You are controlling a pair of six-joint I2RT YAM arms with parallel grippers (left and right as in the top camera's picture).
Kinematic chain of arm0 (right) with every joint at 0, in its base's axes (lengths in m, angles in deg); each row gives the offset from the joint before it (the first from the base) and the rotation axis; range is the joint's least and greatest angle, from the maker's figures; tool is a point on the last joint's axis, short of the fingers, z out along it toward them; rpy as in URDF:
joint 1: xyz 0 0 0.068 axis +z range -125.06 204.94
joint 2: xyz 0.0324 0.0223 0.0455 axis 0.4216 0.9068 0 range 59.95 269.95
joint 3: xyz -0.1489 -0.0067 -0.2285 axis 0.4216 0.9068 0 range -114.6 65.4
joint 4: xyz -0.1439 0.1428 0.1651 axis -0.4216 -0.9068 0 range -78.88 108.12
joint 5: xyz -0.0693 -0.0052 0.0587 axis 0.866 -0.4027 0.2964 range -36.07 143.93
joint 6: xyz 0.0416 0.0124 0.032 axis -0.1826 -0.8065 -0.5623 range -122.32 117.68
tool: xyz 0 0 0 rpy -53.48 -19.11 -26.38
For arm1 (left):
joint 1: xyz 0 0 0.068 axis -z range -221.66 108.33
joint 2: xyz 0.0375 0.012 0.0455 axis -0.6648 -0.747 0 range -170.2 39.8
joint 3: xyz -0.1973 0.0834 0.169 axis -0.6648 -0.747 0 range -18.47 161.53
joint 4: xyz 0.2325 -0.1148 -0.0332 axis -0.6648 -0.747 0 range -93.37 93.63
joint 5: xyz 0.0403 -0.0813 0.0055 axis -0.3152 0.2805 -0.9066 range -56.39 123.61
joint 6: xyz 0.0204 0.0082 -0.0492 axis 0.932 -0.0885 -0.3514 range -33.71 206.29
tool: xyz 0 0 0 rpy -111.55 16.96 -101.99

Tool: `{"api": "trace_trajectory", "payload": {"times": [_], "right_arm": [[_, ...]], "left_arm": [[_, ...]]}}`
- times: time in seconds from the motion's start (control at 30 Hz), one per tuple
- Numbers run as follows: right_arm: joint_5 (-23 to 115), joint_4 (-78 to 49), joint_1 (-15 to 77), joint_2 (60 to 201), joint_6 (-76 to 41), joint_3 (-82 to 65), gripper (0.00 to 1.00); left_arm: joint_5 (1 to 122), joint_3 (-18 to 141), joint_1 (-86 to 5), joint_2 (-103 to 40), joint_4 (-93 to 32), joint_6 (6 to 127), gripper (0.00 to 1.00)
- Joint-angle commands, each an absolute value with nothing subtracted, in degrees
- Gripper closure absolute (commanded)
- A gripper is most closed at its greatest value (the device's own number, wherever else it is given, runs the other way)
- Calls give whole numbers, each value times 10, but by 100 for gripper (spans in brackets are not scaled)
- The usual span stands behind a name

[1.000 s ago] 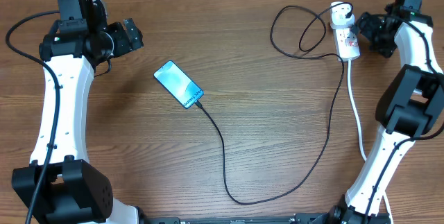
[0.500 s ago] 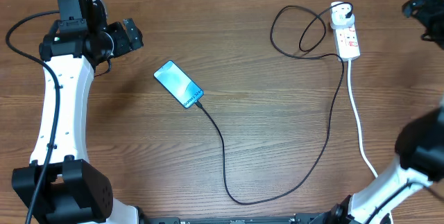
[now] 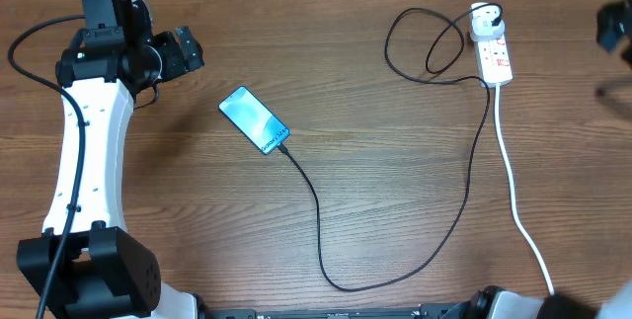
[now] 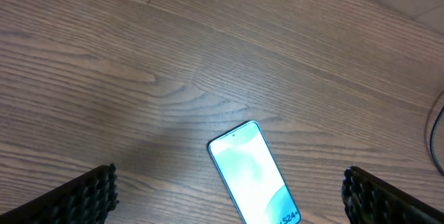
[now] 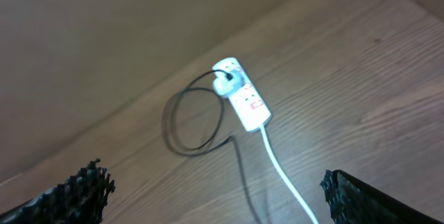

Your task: Plug charger to phone and switch on socket

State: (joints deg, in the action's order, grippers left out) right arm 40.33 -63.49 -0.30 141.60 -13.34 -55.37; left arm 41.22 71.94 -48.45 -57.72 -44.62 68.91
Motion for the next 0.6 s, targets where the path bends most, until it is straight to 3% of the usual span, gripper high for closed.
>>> {"api": "trace_trajectory", "payload": {"times": [0.0, 0.2, 0.57], "right_arm": [[397, -672, -2, 1341, -128, -558, 0], [401, -787, -2, 1226, -127, -559, 0], [406, -789, -2, 1139, -96, -557, 0]], "left_arm": [[407, 721, -488, -580, -446, 696, 0], [407, 721, -488, -580, -446, 696, 1], [407, 721, -488, -580, -446, 696, 0]]}}
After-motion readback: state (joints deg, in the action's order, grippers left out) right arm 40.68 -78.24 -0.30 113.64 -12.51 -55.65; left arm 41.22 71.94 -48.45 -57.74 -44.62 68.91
